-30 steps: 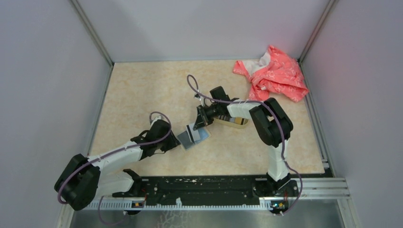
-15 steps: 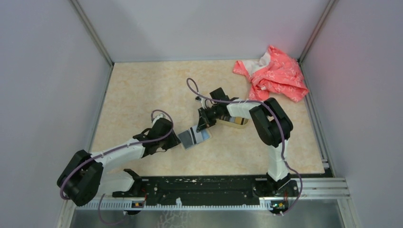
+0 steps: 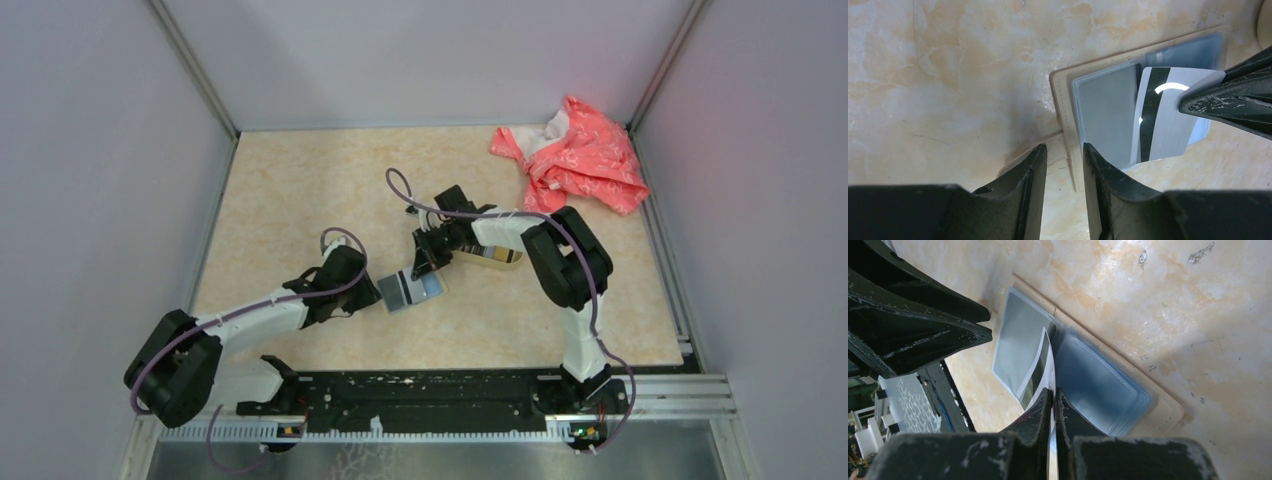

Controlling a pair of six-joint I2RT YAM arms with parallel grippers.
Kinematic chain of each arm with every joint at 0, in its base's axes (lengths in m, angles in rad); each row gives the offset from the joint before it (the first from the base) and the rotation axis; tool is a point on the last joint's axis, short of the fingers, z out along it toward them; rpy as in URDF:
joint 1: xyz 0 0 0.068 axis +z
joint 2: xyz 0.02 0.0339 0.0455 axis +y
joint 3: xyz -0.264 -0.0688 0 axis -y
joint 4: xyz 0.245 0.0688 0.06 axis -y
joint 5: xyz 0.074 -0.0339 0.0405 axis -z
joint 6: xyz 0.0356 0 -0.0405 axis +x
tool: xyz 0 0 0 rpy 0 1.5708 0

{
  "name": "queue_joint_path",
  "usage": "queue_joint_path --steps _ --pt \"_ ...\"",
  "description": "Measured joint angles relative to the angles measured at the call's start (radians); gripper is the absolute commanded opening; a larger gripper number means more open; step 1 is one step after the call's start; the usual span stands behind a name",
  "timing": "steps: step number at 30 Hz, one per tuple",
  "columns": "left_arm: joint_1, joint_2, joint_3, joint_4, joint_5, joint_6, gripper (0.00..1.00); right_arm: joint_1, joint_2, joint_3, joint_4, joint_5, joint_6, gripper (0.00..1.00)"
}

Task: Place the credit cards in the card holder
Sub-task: Insert the credit card into the card holder.

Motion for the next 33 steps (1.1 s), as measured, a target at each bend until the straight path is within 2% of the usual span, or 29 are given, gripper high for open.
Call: queue_joint_path --steps 33 --pt "0.000 0.008 0.007 -0.002 0.000 0.011 0.40 0.034 0.026 0.065 -0.106 0.144 0.060 0.00"
